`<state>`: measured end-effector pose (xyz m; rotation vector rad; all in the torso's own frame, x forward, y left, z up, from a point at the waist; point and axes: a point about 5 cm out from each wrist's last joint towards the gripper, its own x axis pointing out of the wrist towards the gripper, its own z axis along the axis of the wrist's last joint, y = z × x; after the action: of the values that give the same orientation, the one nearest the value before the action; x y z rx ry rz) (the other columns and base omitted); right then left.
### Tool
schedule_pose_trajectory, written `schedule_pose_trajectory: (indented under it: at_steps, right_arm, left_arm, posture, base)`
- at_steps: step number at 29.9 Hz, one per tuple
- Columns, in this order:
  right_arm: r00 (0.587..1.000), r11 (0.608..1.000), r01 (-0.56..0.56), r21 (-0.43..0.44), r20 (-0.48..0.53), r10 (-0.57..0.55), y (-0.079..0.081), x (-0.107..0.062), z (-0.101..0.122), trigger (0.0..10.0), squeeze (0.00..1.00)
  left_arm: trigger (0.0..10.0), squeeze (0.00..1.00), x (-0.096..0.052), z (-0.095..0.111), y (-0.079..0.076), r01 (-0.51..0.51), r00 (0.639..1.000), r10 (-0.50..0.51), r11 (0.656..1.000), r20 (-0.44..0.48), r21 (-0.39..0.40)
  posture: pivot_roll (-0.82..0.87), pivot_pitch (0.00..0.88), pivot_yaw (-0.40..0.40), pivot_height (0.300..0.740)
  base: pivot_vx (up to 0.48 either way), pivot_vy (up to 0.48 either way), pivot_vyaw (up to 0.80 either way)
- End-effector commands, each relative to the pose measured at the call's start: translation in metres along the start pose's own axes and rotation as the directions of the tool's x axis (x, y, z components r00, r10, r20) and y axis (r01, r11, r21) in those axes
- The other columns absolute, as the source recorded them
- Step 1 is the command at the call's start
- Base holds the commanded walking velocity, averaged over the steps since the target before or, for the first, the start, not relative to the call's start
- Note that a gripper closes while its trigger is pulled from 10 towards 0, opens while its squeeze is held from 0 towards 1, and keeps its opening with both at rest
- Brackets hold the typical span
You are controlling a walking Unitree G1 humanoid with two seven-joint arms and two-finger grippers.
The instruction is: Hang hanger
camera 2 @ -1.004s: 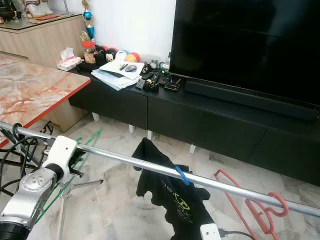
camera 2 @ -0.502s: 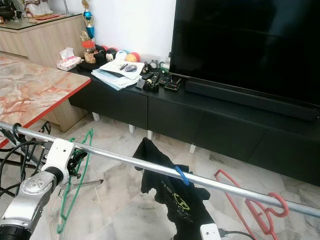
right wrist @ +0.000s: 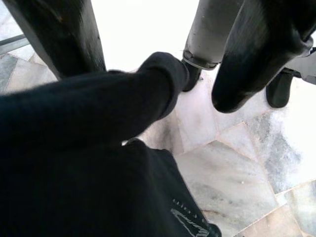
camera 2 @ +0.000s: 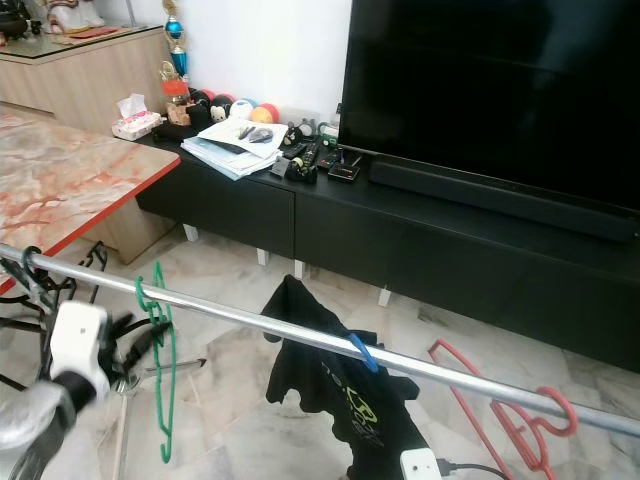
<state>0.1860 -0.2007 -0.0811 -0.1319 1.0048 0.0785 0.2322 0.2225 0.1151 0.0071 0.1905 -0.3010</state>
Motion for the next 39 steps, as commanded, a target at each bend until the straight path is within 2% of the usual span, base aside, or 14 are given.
schedule_pose_trajectory:
  at_steps: [1,5,6,7,8,9,10,11,13,14,16,22,25,39]
  right_arm:
    - [1.000,1.000,0.003,-0.004,0.007,-0.003,-0.002,0.000,0.002,10.0,0.00]
    - [1.000,1.000,0.001,-0.006,0.007,-0.001,-0.002,0.000,0.003,10.0,0.00]
    - [1.000,1.000,-0.001,-0.008,0.008,0.001,-0.002,0.000,0.003,10.0,0.00]
    - [1.000,1.000,-0.002,-0.007,0.008,0.002,-0.001,0.000,0.003,10.0,0.00]
    - [1.000,1.000,-0.002,-0.006,0.008,0.002,-0.001,0.000,0.003,10.0,0.00]
    - [1.000,1.000,-0.003,-0.005,0.009,0.003,-0.001,0.000,0.003,10.0,0.00]
    - [1.000,1.000,-0.003,-0.005,0.009,0.003,-0.001,0.000,0.003,10.0,0.00]
    - [1.000,1.000,-0.002,0.000,0.010,0.002,0.000,0.000,0.003,10.0,0.00]
    - [1.000,1.000,0.000,0.004,0.011,0.000,0.000,0.000,0.003,10.0,0.00]
    - [1.000,1.000,0.004,0.006,0.010,-0.004,0.000,0.000,0.003,10.0,0.00]
    - [1.000,1.000,0.010,0.010,0.010,-0.010,0.000,0.000,0.003,10.0,0.00]
    - [0.999,0.998,0.032,0.046,0.008,-0.032,-0.001,0.000,0.002,10.0,0.00]
    - [0.999,0.998,0.033,0.044,0.006,-0.034,-0.001,0.000,0.002,10.0,0.00]
    - [0.997,0.986,0.075,0.147,-0.003,-0.075,-0.002,0.000,-0.003,10.0,0.00]
  left_arm:
    - [10.0,0.75,-0.008,0.005,-0.004,0.064,0.998,-0.064,0.998,0.005,-0.021]
    - [10.0,0.68,-0.035,-0.028,0.014,-0.022,0.988,0.021,1.000,-0.153,-0.004]
    - [10.0,0.25,-0.043,-0.058,0.039,-0.231,0.930,0.247,0.969,-0.272,0.089]
    - [10.0,0.00,-0.048,-0.074,0.052,-0.339,0.873,0.371,0.928,-0.316,0.153]
    - [10.0,0.00,-0.053,-0.083,0.060,-0.400,0.829,0.445,0.895,-0.339,0.197]
    - [10.0,0.00,-0.064,-0.105,0.072,-0.535,0.728,0.557,0.826,-0.400,0.177]
    - [10.0,0.00,-0.064,-0.105,0.072,-0.535,0.728,0.557,0.826,-0.400,0.177]
    - [10.0,0.00,-0.074,-0.127,0.073,-0.577,0.661,0.584,0.797,-0.470,0.179]
    - [10.0,0.00,-0.076,-0.144,0.064,-0.515,0.652,0.543,0.829,-0.530,0.215]
    - [10.0,0.00,-0.075,-0.163,0.046,-0.382,0.651,0.459,0.886,-0.605,0.261]
    - [10.0,0.00,-0.072,-0.179,0.028,-0.313,0.648,0.381,0.923,-0.660,0.225]
    - [10.0,0.00,-0.060,-0.211,-0.003,-0.297,0.621,0.309,0.943,-0.720,0.149]
    - [10.0,0.00,-0.060,-0.225,-0.024,-0.216,0.584,0.235,0.968,-0.777,0.130]
    - [10.0,0.00,-0.040,-0.219,-0.024,-0.178,0.616,0.235,0.971,-0.752,0.158]
  posture:
    - [0.18,0.000,-0.043,0.740]
    - [0.20,0.000,-0.044,0.740]
    - [0.20,0.000,-0.042,0.740]
    - [0.20,0.000,-0.041,0.740]
    - [0.20,0.000,-0.039,0.740]
    - [0.19,0.000,-0.038,0.740]
    - [0.19,0.000,-0.038,0.740]
    - [0.18,0.000,-0.036,0.740]
    - [0.17,0.000,-0.034,0.740]
    - [0.17,0.000,-0.033,0.740]
    - [0.17,0.000,-0.032,0.740]
    - [0.15,0.000,-0.035,0.740]
    - [0.15,0.000,-0.035,0.740]
    - [0.12,0.000,-0.015,0.740]
  base:
    - [0.000,0.000,0.00]
    - [0.000,0.000,0.00]
    - [0.000,0.000,0.00]
    - [0.000,0.000,0.00]
    - [0.000,0.000,0.00]
    - [0.000,0.000,0.00]
    - [0.000,0.000,0.00]
    - [0.000,0.000,0.00]
    - [0.000,0.000,0.00]
    - [0.000,0.000,0.00]
    - [0.000,0.000,0.00]
    - [0.000,0.000,0.00]
    - [0.000,0.000,0.00]
    - [-0.181,0.000,0.00]
